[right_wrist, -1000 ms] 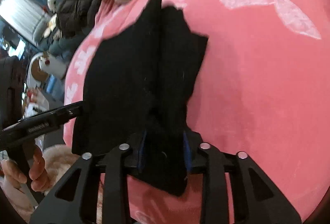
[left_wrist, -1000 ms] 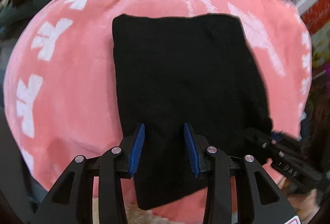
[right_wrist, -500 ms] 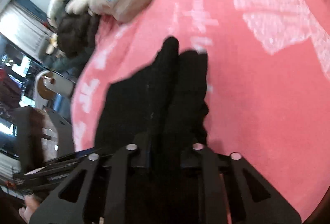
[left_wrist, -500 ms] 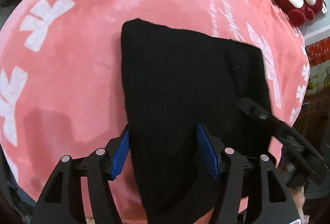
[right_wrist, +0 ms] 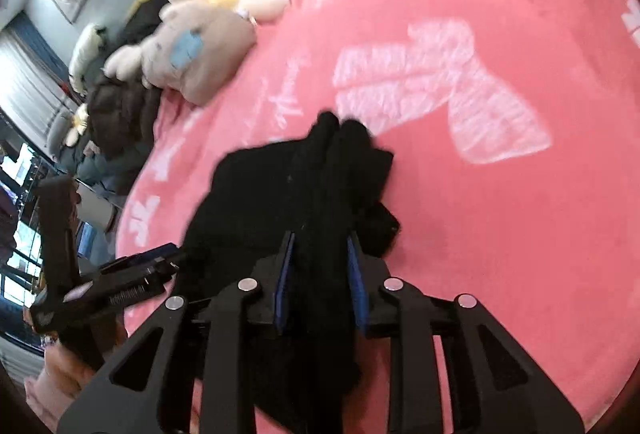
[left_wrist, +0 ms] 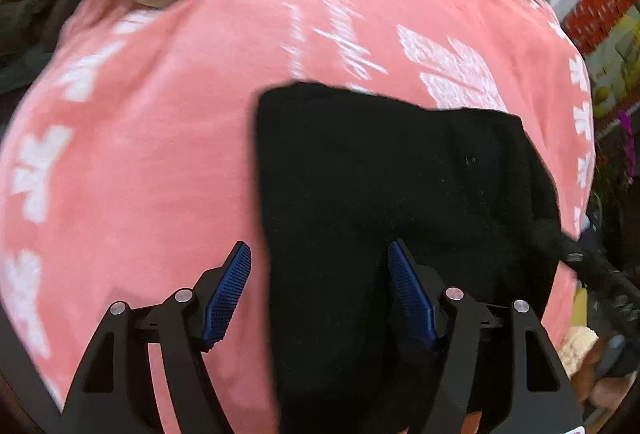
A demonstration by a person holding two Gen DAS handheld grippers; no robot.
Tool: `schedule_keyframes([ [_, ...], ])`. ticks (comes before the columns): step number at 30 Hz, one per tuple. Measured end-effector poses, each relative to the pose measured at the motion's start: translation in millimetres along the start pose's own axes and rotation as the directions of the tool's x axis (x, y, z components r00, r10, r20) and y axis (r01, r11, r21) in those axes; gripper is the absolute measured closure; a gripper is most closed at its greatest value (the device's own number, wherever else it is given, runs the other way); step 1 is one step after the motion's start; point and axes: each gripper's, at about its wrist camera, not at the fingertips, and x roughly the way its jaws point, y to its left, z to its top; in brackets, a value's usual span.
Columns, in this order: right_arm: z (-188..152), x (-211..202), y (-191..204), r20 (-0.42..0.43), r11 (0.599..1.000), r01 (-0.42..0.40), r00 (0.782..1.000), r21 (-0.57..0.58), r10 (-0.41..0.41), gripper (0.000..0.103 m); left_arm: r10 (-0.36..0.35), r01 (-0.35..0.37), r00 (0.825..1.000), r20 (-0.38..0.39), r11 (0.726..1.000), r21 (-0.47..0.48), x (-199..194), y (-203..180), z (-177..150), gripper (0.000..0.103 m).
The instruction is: Fold small clothes
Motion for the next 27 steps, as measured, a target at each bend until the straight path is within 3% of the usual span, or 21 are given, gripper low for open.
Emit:
schedule_keyframes([
  [4,-36.9,-5.2,22.2,-0.092,0.995,-0.039,0.995,-0.094,0.030,0.087,-0.022,0.023,1.000,0.019,0.999,-0.023,-40.6,4.0,-20.2,0.036],
  [6,-60.0,13.2,24.2,-0.161,0.989,-0.008,0.987,-0.147,-0.016,0.087,-0.038,0.038,0.997,-0.062,0.999,0.003,-30.3,-6.5,-36.2,0.035],
  [7,-70.8,32.6,20.1,-0.222,0.988,0.022,0.974,-0.153,-0.056,0.091,-0.011,0.013,0.994,-0.111,1.000,0.019,-17.7,-15.4,-39.6,0.035],
  [9,-75.9,40.7,14.8,-0.237,0.992,0.035,0.970,-0.121,-0.063,0.095,0.096,-0.087,0.969,-0.228,0.995,0.048,9.4,-15.9,-51.8,0.035],
  [10,-72.5,30.6,17.7,-0.219,0.993,0.028,0.974,-0.111,-0.052,0.094,0.103,-0.102,0.958,-0.267,0.995,0.017,15.5,-9.3,-59.6,0.034],
  [12,-66.5,6.8,29.9,-0.166,0.990,0.016,0.985,-0.141,-0.039,0.092,0.082,-0.105,0.961,-0.264,0.992,-0.075,8.8,6.9,-67.5,0.033],
  [14,-67.2,6.5,36.9,-0.172,0.981,0.025,0.983,-0.191,-0.058,0.092,0.101,-0.136,0.959,-0.264,0.984,-0.118,4.4,17.3,-75.5,0.032],
  [17,-84.1,45.9,32.6,-0.263,0.960,0.098,0.950,-0.262,-0.169,0.095,0.116,-0.144,0.965,-0.235,0.984,-0.102,-0.5,9.5,-78.0,0.034],
  [20,-76.4,18.0,44.8,-0.176,0.969,0.108,0.973,-0.221,-0.148,0.090,0.127,-0.134,0.982,-0.141,0.990,-0.043,-26.5,-10.6,-76.7,0.036],
  [21,-75.9,-0.4,52.0,-0.114,0.968,0.117,0.983,-0.224,-0.145,0.086,0.120,-0.123,0.988,-0.101,0.992,-0.022,-36.9,-17.5,-77.4,0.035],
  [23,-80.2,-23.4,61.2,-0.021,0.957,0.165,0.984,-0.240,-0.175,0.053,0.106,-0.106,0.994,-0.028,0.994,0.029,-54.7,-31.0,-80.6,0.029],
  [24,-85.3,-35.0,65.1,0.035,0.952,0.193,0.981,-0.238,-0.190,0.027,0.111,-0.111,0.994,0.002,0.993,0.049,-60.6,-36.6,-83.6,0.027],
  [25,-92.4,-42.8,67.2,0.074,0.950,0.207,0.978,-0.235,-0.195,0.020,0.113,-0.113,0.993,0.017,0.992,0.060,-61.0,-41.3,-86.2,0.027],
  [27,-107.1,-43.4,70.8,0.084,0.945,0.228,0.973,-0.235,-0.214,0.020,0.124,-0.124,0.992,0.014,0.989,0.082,-61.1,-46.5,-92.5,0.027],
])
